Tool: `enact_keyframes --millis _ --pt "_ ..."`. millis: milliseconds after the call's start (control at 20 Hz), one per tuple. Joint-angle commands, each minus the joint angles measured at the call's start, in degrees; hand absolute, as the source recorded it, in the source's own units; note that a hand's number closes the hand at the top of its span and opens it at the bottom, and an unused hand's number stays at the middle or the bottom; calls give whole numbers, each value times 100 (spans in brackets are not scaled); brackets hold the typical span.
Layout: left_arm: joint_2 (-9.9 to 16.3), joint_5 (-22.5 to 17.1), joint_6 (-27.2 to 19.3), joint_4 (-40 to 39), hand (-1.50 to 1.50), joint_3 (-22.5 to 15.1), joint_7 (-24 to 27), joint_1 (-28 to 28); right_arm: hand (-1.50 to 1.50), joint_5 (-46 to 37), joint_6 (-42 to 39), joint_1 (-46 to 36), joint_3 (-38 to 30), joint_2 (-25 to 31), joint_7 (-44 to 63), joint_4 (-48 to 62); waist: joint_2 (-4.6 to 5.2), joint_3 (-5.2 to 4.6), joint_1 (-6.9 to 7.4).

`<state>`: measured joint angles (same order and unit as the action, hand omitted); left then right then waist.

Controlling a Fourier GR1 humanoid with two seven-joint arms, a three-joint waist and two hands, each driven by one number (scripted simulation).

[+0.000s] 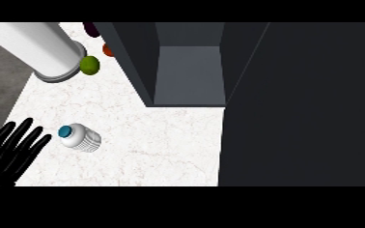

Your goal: Pick up the bottled water, place it into the cabinet and close the cabinet

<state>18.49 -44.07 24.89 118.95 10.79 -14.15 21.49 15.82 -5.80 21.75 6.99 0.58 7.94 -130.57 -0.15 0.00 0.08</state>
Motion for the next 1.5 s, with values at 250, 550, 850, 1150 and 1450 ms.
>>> enact_keyframes --millis 250,550,850,1150,1450 --pt "231 -647 995 -528 -150 1034 56 358 -150 167 -139 288 49 16 -139 -106 7 -1 10" --pt "-467 87 1453 -537 -150 817 352 535 -150 -69 -619 1142 231 179 -948 -6 -1 0 -17" --pt "-243 84 1472 -1461 -150 1350 405 -297 -150 -433 -364 1211 708 5 -980 -109 7 -1 -47" --pt "-81 402 1866 -2506 -150 1678 693 -725 -150 -454 -526 1110 615 12 -1420 398 9 -2 -38" --pt "-85 1204 2180 -3316 -150 1803 1229 -1193 -150 -699 -624 1604 905 28 -1854 413 8 -3 -66"
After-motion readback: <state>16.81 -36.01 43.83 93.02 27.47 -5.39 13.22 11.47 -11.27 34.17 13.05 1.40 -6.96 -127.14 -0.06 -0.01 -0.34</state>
